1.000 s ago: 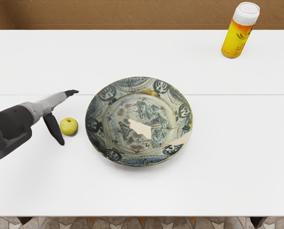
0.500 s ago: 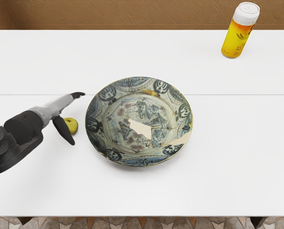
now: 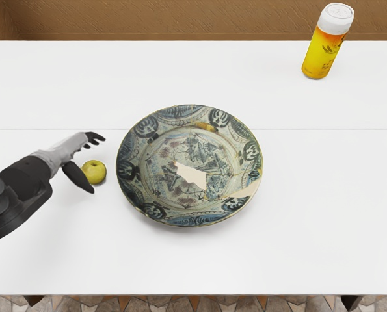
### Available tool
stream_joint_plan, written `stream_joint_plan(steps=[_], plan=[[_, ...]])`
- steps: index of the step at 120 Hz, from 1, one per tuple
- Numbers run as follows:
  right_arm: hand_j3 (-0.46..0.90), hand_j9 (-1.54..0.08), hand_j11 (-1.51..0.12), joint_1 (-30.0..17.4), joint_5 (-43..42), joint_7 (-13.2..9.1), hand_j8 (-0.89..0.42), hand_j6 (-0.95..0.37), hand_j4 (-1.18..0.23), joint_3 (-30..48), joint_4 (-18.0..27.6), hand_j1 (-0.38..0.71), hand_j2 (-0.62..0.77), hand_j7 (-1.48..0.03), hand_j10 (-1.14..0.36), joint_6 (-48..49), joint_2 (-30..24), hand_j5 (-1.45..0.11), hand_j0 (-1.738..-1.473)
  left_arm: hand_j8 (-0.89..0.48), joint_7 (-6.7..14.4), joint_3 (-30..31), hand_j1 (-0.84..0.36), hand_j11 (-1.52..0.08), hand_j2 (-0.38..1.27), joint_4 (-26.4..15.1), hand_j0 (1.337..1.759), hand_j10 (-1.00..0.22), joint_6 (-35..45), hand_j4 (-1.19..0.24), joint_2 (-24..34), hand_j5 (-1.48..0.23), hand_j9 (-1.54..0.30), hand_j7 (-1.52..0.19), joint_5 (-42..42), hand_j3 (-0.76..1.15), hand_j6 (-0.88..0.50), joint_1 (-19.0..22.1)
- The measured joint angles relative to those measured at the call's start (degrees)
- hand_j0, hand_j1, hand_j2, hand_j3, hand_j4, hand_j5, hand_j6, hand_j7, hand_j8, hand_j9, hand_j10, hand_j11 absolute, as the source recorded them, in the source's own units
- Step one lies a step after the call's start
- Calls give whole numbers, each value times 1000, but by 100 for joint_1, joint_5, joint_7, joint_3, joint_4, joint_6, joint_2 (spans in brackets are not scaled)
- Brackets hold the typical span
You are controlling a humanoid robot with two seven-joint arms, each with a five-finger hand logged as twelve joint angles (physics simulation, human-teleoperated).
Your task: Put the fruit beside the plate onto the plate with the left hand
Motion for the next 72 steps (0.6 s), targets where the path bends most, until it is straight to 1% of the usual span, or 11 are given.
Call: stream_joint_plan(steps=[20, 46, 72], plan=[[0, 0, 0, 0, 1, 0, 0, 0, 0, 0, 7, -349, 0, 0, 0, 1, 0, 0, -1658, -259, 0, 91, 48, -329, 55, 47, 1658, -257, 262, -258, -31, -330, -329, -329, 88, 0, -259, 130], [0, 0, 0, 0, 6, -1, 0, 0, 0, 0, 16, -349, 0, 0, 0, 1, 0, 0, -1658, -280, 0, 118, 23, -357, 59, 63, 1658, -278, 439, -279, -110, -357, -357, -357, 112, 0, -280, 133], [0, 0, 0, 0, 7, 0, 0, 0, 0, 7, 17, -349, 0, 0, 0, 1, 0, 0, -1658, -324, 0, 124, -31, -415, 68, 65, 1658, -323, 462, -323, -223, -415, -415, -415, 114, 0, -324, 133]])
